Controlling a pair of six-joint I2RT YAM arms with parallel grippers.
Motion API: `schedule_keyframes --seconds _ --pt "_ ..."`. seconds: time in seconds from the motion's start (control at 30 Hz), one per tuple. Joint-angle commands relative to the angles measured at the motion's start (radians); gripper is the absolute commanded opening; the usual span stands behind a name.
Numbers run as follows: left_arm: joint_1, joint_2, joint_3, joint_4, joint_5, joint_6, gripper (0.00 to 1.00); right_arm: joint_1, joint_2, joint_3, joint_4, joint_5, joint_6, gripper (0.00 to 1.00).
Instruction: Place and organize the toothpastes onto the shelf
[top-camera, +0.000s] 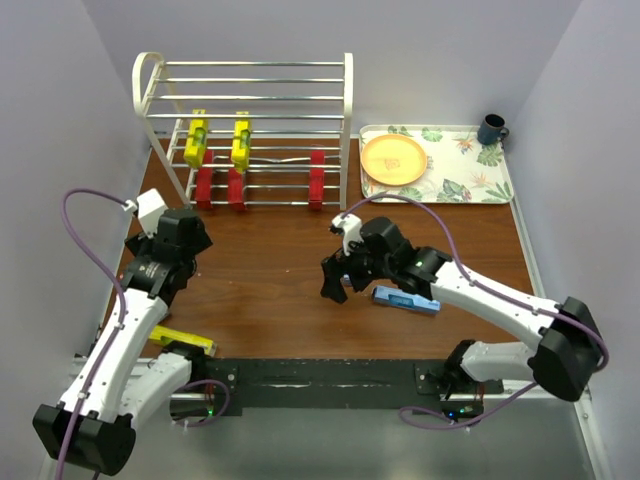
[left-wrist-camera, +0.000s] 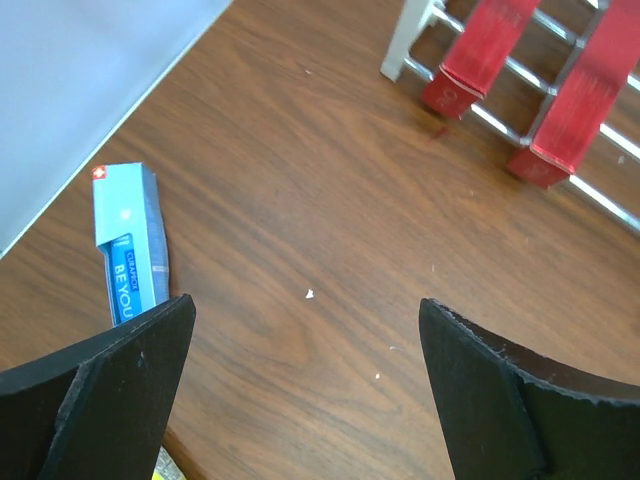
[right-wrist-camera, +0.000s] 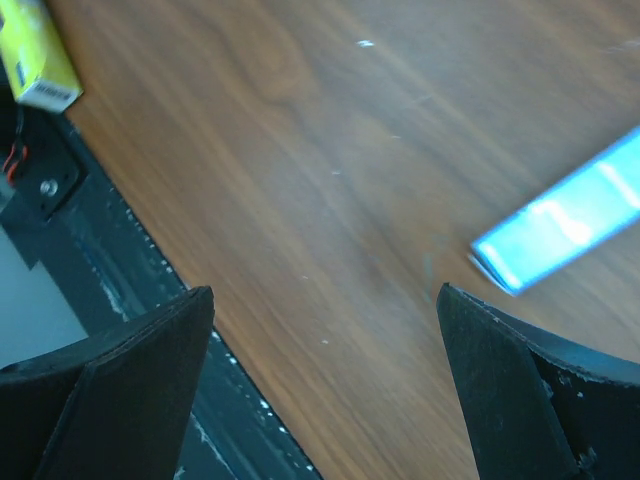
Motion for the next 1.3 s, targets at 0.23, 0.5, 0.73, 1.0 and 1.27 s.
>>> schedule_keyframes --seconds 0.23,0.5,0.73,1.0,1.27 --pt "0.01 -0.043 -0.136 -0.228 -0.102 -0.454 1.0 0.039 0.001 0.083 -0.008 0.101 -0.099 0.99" --pt "0.14 0.038 -0.236 -0.251 -0.116 -0.613 0.99 0.039 -0.074 0.026 -0.01 0.153 -0.113 0.99" --pt "0.309 0.115 -0.271 -0.23 -0.057 -0.664 0.98 0.041 -0.124 -0.011 -0.031 0.223 -0.148 0.99" --pt "0.375 0.101 -0.28 -0.266 -0.063 -0.741 0.96 0.041 -0.152 -0.018 -0.034 0.269 -0.157 0.99" --pt "0.475 0.168 -0.269 -0.225 -0.051 -0.676 0.96 0.041 -0.152 -0.014 -0.039 0.286 -0.166 0.99"
